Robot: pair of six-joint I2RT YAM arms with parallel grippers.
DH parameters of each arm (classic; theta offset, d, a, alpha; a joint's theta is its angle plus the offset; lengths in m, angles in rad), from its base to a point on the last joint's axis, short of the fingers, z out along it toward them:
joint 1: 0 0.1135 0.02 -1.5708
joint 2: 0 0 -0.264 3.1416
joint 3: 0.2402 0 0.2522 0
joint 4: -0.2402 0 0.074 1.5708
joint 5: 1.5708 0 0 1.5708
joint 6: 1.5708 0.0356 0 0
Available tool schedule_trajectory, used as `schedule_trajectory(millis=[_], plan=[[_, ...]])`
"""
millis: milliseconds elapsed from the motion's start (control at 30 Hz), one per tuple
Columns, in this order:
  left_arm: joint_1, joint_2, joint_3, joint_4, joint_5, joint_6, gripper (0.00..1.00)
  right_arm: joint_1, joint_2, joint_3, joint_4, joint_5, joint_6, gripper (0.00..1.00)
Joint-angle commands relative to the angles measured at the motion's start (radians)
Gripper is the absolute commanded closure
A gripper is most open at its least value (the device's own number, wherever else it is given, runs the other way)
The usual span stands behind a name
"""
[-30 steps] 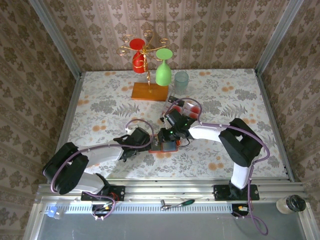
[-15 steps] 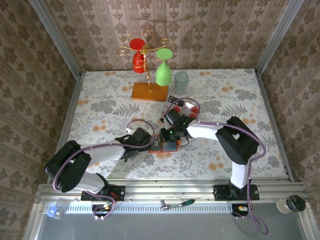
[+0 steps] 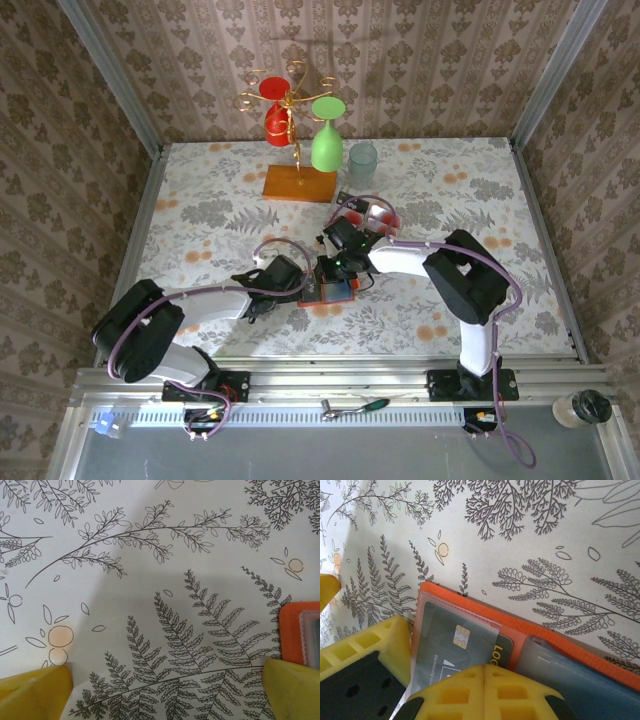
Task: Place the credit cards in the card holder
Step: Insert the credit card into the card slot, then rotate the card holder at the center of the table.
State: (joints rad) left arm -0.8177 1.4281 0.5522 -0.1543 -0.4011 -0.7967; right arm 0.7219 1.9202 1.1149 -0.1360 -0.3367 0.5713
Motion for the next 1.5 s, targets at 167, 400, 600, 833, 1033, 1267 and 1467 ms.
schedule_trajectory(millis=[167, 400, 600, 833, 1033, 1267, 1467], plan=[[0.045, -0.073, -0.002, -0.046, 0.021, 0.023, 0.0, 0.008, 0.025, 0.016, -0.002, -0.025, 0.014, 0.97], [0.055, -0.143, -0.028, -0.06, 0.051, 0.025, 0.0, 0.007, -0.003, 0.023, -0.011, -0.027, 0.014, 0.96], [0.041, -0.095, -0.048, 0.016, 0.092, 0.018, 0.0, 0.007, -0.024, 0.025, -0.024, -0.027, 0.012, 0.95], [0.024, -0.064, -0.026, 0.017, 0.083, 0.017, 0.0, -0.005, -0.087, 0.019, -0.05, -0.022, 0.001, 0.9], [0.025, -0.104, 0.006, -0.037, 0.06, 0.036, 0.0, -0.034, -0.152, -0.002, -0.096, 0.006, -0.033, 0.79], [0.02, -0.196, 0.044, -0.093, 0.058, 0.034, 0.0, -0.108, -0.165, -0.052, -0.098, 0.004, -0.064, 0.78], [-0.015, -0.196, 0.105, -0.096, 0.073, 0.017, 0.0, -0.159, -0.176, -0.102, -0.091, -0.003, -0.086, 0.79]])
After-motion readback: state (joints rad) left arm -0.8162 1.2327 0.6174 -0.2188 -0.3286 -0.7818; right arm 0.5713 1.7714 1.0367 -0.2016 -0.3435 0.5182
